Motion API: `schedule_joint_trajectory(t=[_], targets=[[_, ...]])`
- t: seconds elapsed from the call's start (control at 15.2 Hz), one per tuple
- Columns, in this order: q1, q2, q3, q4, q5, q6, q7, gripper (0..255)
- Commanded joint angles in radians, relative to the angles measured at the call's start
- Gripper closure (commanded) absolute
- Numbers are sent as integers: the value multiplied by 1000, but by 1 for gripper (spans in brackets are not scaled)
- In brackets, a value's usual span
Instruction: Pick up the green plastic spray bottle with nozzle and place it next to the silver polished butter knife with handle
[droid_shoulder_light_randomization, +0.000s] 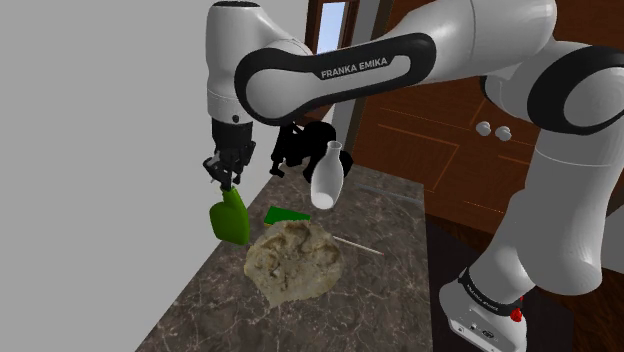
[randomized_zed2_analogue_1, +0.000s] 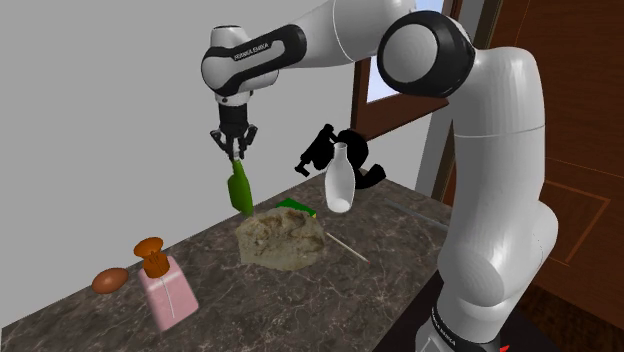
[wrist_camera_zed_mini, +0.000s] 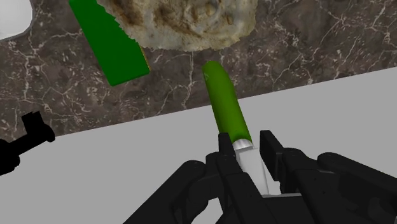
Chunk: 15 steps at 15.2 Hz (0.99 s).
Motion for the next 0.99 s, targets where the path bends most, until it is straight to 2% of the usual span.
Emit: schedule_joint_trajectory(t=[0.0, 0.53, 0.92], targets=[[-1, -5, 1, 18, 2, -23, -3, 255], [3, -13, 3, 115, 6, -127, -4, 255], [-76, -253, -10, -129, 92, -114, -99, 255]])
